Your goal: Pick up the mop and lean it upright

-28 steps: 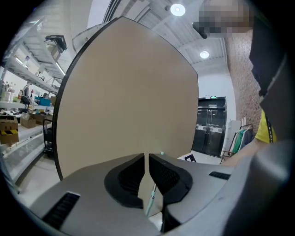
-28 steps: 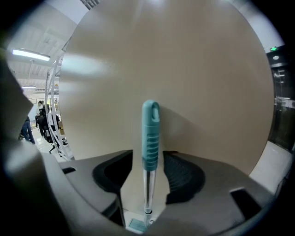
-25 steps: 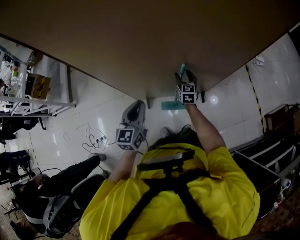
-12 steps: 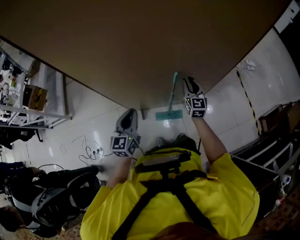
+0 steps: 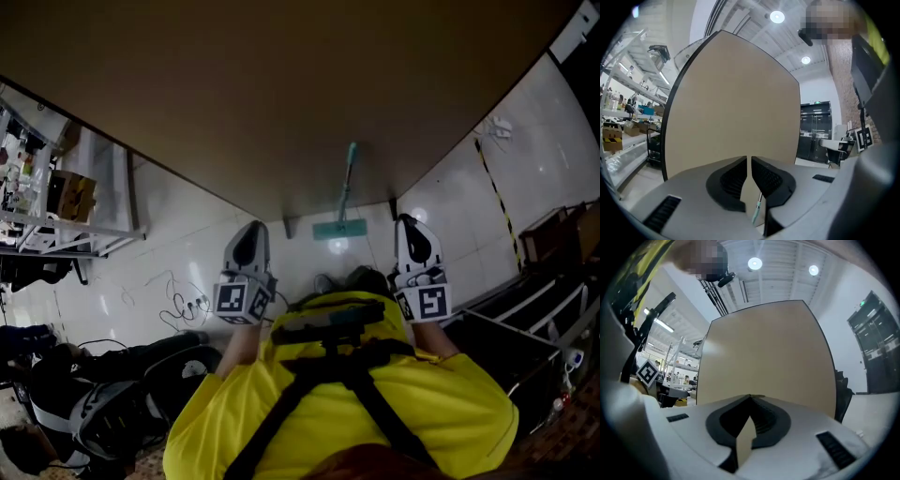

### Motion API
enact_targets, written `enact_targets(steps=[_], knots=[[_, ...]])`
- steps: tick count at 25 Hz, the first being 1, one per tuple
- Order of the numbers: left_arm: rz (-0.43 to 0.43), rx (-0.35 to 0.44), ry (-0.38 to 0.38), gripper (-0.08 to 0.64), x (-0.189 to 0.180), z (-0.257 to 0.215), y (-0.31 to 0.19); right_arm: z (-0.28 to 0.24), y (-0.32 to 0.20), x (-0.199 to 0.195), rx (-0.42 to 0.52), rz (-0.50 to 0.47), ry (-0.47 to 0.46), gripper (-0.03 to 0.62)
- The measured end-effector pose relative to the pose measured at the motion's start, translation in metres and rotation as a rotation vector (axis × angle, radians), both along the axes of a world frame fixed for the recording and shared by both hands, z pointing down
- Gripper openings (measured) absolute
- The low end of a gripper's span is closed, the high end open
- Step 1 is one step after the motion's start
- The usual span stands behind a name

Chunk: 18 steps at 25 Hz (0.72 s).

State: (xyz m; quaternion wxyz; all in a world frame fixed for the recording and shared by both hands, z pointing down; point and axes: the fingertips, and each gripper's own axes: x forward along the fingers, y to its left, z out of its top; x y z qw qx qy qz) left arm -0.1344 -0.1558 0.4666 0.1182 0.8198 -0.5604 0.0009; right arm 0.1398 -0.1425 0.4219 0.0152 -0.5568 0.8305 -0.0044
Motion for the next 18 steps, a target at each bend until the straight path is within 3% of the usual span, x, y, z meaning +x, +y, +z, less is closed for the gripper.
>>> enact_targets(steps=[5,18], knots=[[0.009,-0.017,-0.004,0.032,0.006,0.007,0.007,0.000,0.000,0.004,-0.022,0.013,-0.051,0.003],[0.053,0.019,-0.026,0.032,0.020,-0.009,-0.001,-0.001,-0.005,-0.006,-0.044,-0.004,-0.058,0.003]])
